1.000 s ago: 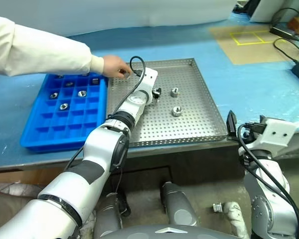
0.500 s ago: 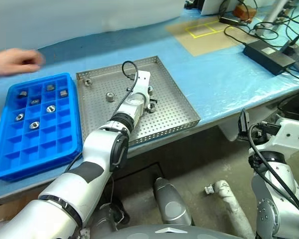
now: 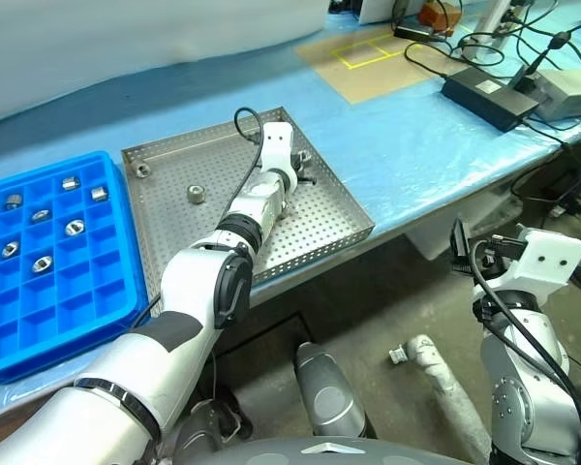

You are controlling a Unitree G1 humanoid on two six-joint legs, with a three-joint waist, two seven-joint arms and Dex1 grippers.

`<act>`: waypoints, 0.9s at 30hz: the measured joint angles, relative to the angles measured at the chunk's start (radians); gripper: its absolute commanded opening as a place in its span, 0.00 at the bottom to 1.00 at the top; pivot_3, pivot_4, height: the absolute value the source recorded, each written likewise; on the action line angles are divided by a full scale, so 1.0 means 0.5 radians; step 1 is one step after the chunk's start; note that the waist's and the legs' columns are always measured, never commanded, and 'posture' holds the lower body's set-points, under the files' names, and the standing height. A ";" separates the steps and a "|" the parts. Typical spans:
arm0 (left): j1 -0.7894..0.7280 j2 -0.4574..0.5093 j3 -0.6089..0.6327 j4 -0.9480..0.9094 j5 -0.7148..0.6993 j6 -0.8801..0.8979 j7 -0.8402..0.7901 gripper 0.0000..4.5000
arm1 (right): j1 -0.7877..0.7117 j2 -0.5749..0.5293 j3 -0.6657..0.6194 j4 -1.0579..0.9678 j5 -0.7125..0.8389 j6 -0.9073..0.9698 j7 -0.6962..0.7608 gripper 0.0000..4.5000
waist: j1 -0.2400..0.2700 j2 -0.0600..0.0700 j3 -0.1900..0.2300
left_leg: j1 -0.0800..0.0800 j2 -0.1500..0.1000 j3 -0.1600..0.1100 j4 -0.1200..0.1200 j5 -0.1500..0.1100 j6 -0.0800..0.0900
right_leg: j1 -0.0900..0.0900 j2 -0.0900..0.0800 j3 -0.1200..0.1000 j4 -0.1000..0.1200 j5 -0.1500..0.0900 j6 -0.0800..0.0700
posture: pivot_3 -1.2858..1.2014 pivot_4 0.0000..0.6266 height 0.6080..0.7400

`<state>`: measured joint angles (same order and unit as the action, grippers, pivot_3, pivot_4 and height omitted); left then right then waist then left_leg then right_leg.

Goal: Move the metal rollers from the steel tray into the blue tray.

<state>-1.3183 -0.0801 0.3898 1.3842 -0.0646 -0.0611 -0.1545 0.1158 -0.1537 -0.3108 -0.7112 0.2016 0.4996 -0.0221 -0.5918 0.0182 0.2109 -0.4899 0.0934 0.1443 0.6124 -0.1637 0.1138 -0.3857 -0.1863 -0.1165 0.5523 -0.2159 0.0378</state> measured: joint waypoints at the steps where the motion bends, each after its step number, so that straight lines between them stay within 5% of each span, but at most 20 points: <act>1: -0.010 0.000 0.033 -0.007 -0.044 -0.011 -0.038 0.01 | -0.034 -0.001 0.021 0.031 0.000 0.000 0.010 1.00 | -0.003 0.000 0.000 | 0.000 -0.003 0.001 0.000 -0.003 0.005 | -0.001 0.000 0.006 0.002 0.002 -0.003 | 0.24 0.24 1.00; 8: -0.018 0.056 0.303 -0.025 -0.382 0.033 -0.295 0.01 | -0.341 -0.093 0.117 0.306 0.002 -0.023 0.134 1.00 | 0.028 0.001 -0.001 | 0.000 -0.003 0.004 -0.006 -0.006 0.022 | -0.011 0.000 0.011 0.020 0.036 -0.009 | 0.29 0.24 1.00; 17: -0.016 0.162 0.550 -0.040 -0.765 0.290 -0.521 0.01 | -0.636 -0.121 0.259 0.662 0.003 -0.070 0.313 1.00 | 0.234 -0.001 0.000 | 0.007 0.001 0.007 0.008 -0.007 0.025 | -0.011 -0.001 0.015 0.047 0.032 -0.010 | 0.36 0.24 1.00; 27: 0.236 0.242 0.298 -0.374 -0.738 0.327 -0.894 0.01 | -1.136 0.018 0.307 1.099 0.225 -0.068 0.544 1.00 | 0.563 -0.002 0.000 | 0.023 0.007 0.009 0.009 0.003 0.016 | -0.008 0.002 0.022 0.065 0.039 -0.025 | 0.48 0.24 1.00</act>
<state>-1.2004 0.0409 0.5388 1.1971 -0.4334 0.1026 -0.6014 -0.4523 -0.1449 -0.1573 -0.1619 0.3140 0.4657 0.2497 -0.3101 0.0174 0.2112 -0.4786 0.0967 0.1488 0.6169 -0.1620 0.1216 -0.3895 -0.1853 -0.1058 0.5849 -0.1966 0.0254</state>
